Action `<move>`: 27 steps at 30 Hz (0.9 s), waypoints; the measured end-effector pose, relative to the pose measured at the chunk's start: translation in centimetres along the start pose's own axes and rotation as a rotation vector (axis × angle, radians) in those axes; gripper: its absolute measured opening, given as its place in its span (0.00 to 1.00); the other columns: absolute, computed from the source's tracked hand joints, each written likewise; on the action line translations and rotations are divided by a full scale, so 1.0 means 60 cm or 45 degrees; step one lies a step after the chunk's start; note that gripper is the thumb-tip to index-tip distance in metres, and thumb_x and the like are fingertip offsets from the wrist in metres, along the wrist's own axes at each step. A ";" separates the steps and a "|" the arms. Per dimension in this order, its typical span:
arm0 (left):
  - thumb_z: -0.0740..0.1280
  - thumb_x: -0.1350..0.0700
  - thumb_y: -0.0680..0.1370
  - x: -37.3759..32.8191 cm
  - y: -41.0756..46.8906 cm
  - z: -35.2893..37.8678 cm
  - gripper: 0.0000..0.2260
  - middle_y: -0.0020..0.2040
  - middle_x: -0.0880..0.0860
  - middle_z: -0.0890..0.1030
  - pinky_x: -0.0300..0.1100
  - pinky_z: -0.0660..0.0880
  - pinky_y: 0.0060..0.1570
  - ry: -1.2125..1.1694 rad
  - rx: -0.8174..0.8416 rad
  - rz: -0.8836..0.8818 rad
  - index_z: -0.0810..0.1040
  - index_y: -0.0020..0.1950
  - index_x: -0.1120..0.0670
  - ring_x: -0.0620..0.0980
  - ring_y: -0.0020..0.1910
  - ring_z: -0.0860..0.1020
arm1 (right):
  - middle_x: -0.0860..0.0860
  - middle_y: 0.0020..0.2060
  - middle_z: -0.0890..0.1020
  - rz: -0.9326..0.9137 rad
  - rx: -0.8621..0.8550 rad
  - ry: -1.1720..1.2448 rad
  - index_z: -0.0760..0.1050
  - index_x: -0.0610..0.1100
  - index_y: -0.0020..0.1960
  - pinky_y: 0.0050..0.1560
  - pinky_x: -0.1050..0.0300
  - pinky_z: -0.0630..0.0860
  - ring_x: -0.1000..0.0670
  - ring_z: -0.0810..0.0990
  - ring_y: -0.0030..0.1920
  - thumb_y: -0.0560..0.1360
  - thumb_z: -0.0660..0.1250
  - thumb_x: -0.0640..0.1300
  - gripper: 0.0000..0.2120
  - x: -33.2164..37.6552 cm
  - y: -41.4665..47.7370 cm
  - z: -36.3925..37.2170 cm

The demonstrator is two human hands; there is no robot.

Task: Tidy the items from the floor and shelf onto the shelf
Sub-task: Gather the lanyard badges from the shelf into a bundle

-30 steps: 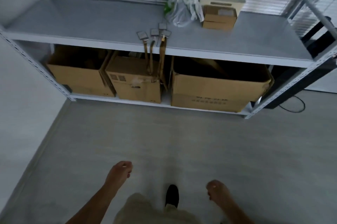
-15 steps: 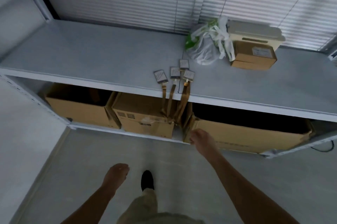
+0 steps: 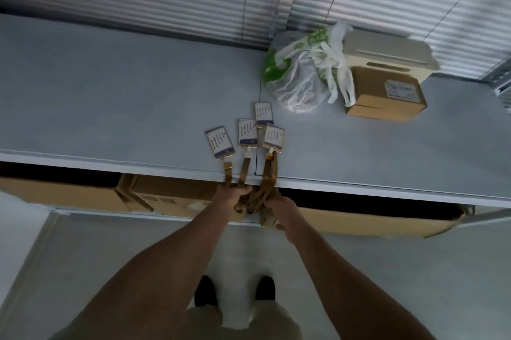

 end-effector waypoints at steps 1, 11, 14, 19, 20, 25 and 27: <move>0.76 0.55 0.71 0.005 0.013 0.001 0.26 0.63 0.58 0.80 0.45 0.73 0.40 0.021 -0.025 0.006 0.74 0.67 0.60 0.57 0.58 0.79 | 0.50 0.38 0.78 0.021 0.023 0.053 0.76 0.45 0.47 0.41 0.58 0.71 0.49 0.76 0.41 0.75 0.65 0.35 0.06 0.000 0.015 0.006; 0.64 0.51 0.79 -0.009 -0.046 -0.053 0.07 0.38 0.50 0.82 0.42 0.76 0.40 0.412 -0.190 0.299 0.79 0.44 0.51 0.50 0.39 0.81 | 0.42 0.44 0.83 0.062 0.075 0.064 0.77 0.43 0.45 0.58 0.46 0.77 0.43 0.80 0.49 0.73 0.68 0.41 0.02 0.004 0.068 0.064; 0.65 0.51 0.78 -0.031 -0.074 -0.067 0.07 0.39 0.54 0.85 0.47 0.76 0.40 0.414 -0.193 0.366 0.80 0.46 0.53 0.52 0.39 0.82 | 0.42 0.43 0.83 -0.050 0.050 -0.038 0.77 0.47 0.41 0.53 0.46 0.77 0.45 0.79 0.45 0.76 0.66 0.43 0.05 0.010 0.028 0.047; 0.65 0.54 0.78 -0.071 -0.103 -0.039 0.08 0.44 0.55 0.85 0.49 0.78 0.48 0.229 -0.079 0.339 0.81 0.53 0.57 0.54 0.45 0.84 | 0.45 0.40 0.84 -0.269 -0.023 -0.148 0.79 0.45 0.44 0.43 0.54 0.75 0.44 0.82 0.42 0.78 0.64 0.44 0.07 0.051 -0.017 -0.003; 0.65 0.55 0.78 -0.078 -0.108 -0.028 0.09 0.45 0.56 0.86 0.52 0.78 0.53 0.170 -0.042 0.328 0.81 0.53 0.57 0.56 0.48 0.84 | 0.44 0.42 0.85 -0.300 -0.022 -0.156 0.80 0.45 0.46 0.42 0.54 0.76 0.45 0.83 0.43 0.78 0.64 0.44 0.07 0.061 -0.025 -0.011; 0.65 0.57 0.78 -0.108 -0.126 0.022 0.08 0.49 0.61 0.84 0.60 0.76 0.60 -0.014 0.101 0.283 0.80 0.53 0.58 0.62 0.52 0.82 | 0.43 0.49 0.84 -0.318 0.129 0.116 0.74 0.42 0.58 0.49 0.51 0.82 0.44 0.85 0.48 0.76 0.65 0.33 0.12 0.081 -0.051 -0.009; 0.65 0.59 0.78 -0.117 -0.130 0.037 0.07 0.51 0.61 0.83 0.59 0.75 0.62 -0.213 0.168 0.209 0.78 0.54 0.58 0.60 0.54 0.81 | 0.39 0.53 0.82 -0.343 0.207 0.197 0.69 0.37 0.62 0.55 0.45 0.82 0.41 0.84 0.52 0.71 0.70 0.34 0.21 0.083 -0.054 0.004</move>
Point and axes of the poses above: each hand's wrist, its own y-axis towards the middle knuckle, its own z-axis out of the palm, x = y × z, the point moved 5 cm from there along y, towards the middle knuckle
